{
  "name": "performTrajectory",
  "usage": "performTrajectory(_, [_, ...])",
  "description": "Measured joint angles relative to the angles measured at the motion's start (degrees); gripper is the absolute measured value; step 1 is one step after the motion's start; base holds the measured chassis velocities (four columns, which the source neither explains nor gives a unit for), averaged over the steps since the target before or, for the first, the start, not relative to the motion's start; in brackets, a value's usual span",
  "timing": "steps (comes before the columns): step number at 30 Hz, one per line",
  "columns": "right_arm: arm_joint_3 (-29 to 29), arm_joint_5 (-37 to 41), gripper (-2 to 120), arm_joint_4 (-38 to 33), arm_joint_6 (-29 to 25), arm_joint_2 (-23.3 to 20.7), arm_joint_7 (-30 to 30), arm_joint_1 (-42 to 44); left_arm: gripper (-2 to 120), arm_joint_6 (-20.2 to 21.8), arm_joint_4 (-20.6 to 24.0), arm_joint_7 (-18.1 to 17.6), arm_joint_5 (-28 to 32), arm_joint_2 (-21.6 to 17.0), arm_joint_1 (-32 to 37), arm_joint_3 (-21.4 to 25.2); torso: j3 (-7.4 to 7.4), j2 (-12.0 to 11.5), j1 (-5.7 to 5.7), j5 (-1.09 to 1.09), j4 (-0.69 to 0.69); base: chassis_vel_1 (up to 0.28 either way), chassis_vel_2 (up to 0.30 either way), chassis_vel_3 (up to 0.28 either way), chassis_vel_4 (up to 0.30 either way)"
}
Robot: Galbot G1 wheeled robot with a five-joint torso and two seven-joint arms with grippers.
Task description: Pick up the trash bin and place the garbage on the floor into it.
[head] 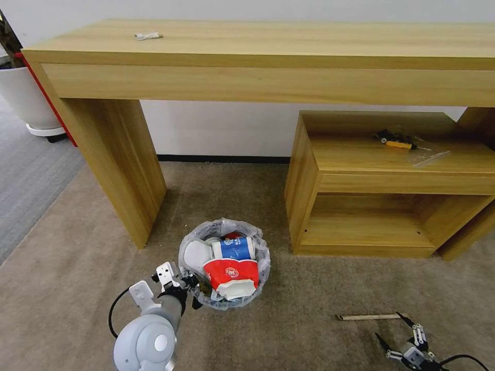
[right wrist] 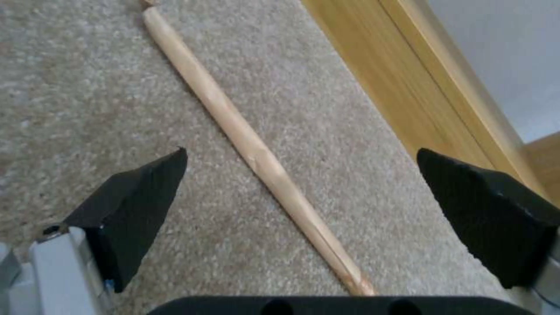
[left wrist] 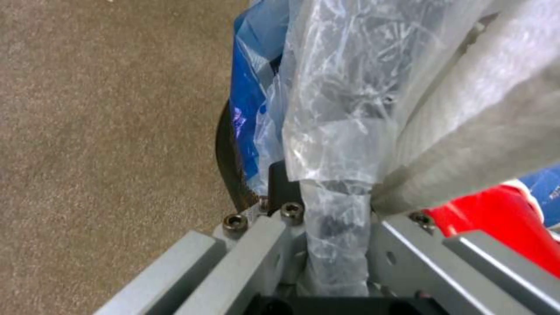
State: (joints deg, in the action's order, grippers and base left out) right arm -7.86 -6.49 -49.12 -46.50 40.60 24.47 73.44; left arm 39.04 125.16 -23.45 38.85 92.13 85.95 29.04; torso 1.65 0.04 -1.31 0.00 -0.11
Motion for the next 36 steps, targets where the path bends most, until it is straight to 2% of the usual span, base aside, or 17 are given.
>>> performTrajectory(10, [-3.03, -1.16, 100, 2.45, 0.00, 0.05, -0.20, -3.41, 0, -0.12, 0.51, 0.05, -0.44, 0.00, 0.39, -0.16, 0.00, 0.00, 0.00, 0.01, 0.00, 0.000, 0.000, 0.000, 0.000])
performTrajectory(36, [-4.51, -2.95, 99, 10.13, -0.05, 4.70, -2.24, -9.09, 0, -0.14, 2.42, 0.12, -0.81, 0.00, 1.26, -0.52, 0.00, 0.00, 0.00, -0.01, -0.01, 0.000, 0.000, 0.000, 0.000])
